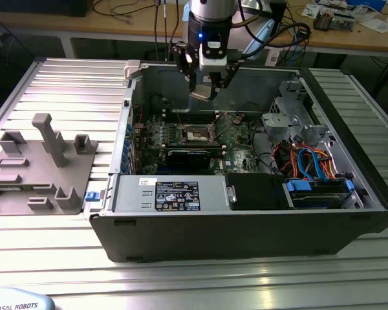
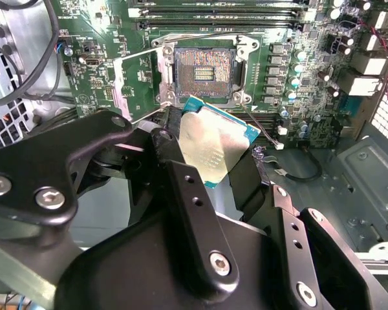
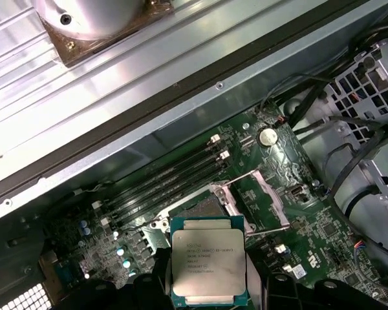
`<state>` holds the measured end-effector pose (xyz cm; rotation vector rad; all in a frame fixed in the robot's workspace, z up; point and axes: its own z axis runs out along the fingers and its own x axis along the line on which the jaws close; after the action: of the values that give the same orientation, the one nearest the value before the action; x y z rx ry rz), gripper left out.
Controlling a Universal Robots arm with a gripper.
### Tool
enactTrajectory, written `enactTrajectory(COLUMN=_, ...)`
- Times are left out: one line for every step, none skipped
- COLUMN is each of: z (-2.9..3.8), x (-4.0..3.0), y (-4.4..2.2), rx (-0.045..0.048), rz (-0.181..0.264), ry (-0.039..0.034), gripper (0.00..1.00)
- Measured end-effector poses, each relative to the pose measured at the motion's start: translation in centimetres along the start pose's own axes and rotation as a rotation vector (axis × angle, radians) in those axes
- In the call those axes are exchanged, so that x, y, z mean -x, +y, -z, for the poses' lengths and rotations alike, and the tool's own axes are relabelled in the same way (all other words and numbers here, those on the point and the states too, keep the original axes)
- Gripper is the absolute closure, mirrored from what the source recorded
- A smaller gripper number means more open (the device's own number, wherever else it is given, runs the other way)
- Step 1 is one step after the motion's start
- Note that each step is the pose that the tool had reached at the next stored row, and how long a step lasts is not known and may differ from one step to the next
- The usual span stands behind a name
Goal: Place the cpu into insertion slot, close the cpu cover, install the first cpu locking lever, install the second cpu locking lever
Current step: 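Place the cpu into insertion slot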
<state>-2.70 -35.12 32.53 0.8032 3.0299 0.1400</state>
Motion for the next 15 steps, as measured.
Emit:
enactTrajectory(z=0.00, x=0.00, y=0.00, rx=0.0000, rz=-0.002, ry=-0.0001, gripper=0.46)
enactTrajectory(z=0.00, x=0.00, y=0.00, rx=0.0001, rz=-0.004, ry=-0.0003, gripper=0.46)
enactTrajectory(z=0.00, x=0.00, y=0.00, rx=0.0001, rz=-0.008, ry=-0.0007, gripper=0.46)
enactTrajectory(z=0.00, x=0.00, y=0.00, rx=0.0002, rz=-0.010, ry=-0.0008, gripper=0.46)
enactTrajectory(z=0.00, x=0.00, y=0.00, rx=0.0002, rz=-0.011, ry=-0.0010, gripper=0.46)
enactTrajectory(z=0.00, x=0.00, y=0.00, rx=0.0002, rz=-0.014, ry=-0.0012, gripper=0.46)
enactTrajectory(z=-0.01, x=0.00, y=0.00, rx=0.0003, rz=-0.015, ry=-0.0013, gripper=0.46)
enactTrajectory(z=-0.01, x=0.00, y=0.00, rx=0.0003, rz=-0.017, ry=-0.0015, gripper=0.46)
enactTrajectory(z=-0.01, x=0.00, y=0.00, rx=0.0004, rz=-0.019, ry=-0.0017, gripper=0.46)
enactTrajectory(z=-0.01, x=0.00, y=0.00, rx=0.0004, rz=-0.021, ry=-0.0019, gripper=0.46)
enactTrajectory(z=-0.01, x=0.00, y=0.00, rx=0.0005, rz=-0.023, ry=-0.0020, gripper=0.46)
enactTrajectory(z=-0.01, x=0.00, y=0.00, rx=0.0006, rz=-0.026, ry=-0.0023, gripper=0.46)
enactTrajectory(z=-0.01, x=0.00, y=0.00, rx=0.0006, rz=-0.029, ry=-0.0025, gripper=0.46)
enactTrajectory(z=-0.01, x=0.00, y=0.00, rx=0.0007, rz=-0.033, ry=-0.0029, gripper=0.46)
enactTrajectory(z=-0.01, x=0.00, y=0.00, rx=0.0007, rz=-0.034, ry=-0.0030, gripper=0.46)
